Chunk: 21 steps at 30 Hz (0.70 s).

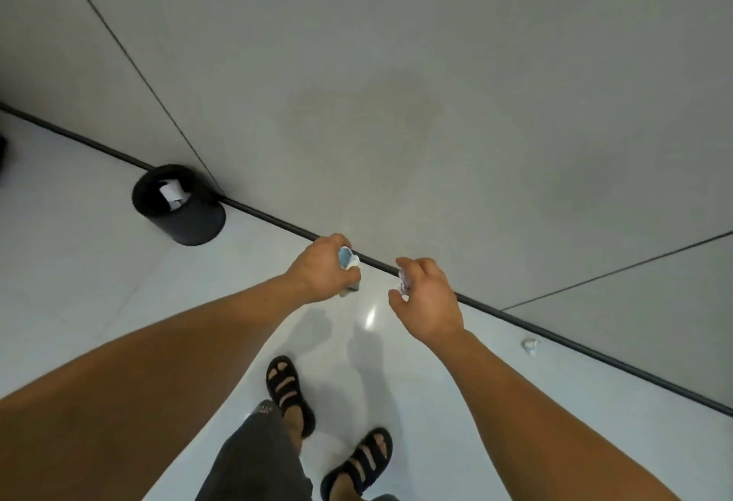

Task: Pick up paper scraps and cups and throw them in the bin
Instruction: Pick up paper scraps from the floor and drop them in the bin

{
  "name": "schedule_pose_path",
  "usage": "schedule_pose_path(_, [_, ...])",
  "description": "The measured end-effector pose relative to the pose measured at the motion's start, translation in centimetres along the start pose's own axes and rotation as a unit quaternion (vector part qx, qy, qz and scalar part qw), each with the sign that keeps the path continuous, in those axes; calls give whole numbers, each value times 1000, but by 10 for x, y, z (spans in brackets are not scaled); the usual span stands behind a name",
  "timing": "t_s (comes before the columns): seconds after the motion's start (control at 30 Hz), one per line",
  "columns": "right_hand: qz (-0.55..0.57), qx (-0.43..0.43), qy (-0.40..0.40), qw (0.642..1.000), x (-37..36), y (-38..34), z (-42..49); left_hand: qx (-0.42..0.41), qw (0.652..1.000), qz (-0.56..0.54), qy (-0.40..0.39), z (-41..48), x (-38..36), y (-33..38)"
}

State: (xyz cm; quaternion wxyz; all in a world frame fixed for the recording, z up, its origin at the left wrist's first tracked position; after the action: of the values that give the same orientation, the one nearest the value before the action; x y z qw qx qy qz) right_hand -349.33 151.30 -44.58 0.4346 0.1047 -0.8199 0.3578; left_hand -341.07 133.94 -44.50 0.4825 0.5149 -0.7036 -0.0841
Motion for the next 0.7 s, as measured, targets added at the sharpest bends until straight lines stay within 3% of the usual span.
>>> schedule_pose_path(0.3, [-86,116,3,990,-3,-206,20,21,991,-64,116,-92,165,-106])
schedule_pose_path(0.53, [-117,185,-19,976,-58,-384,59,42,977,-104,182,-139,295,-221])
schedule_pose_path(0.7, [-122,225,-25,966,-91,-473,85,68,971,-82,214,-157,367,-284])
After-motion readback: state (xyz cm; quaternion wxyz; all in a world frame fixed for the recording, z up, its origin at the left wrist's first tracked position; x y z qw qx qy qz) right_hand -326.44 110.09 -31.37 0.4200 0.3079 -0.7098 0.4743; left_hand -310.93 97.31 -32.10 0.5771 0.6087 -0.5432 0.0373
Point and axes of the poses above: each hand's wrist, its own z-axis towards the middle knuckle, its own x-axis out of the back of the hand, y = z × x, the point moved 5 cm from there along z, towards the middle knuckle, and after that the axes turned 7 degrees about -y, right-handed, at the moved point
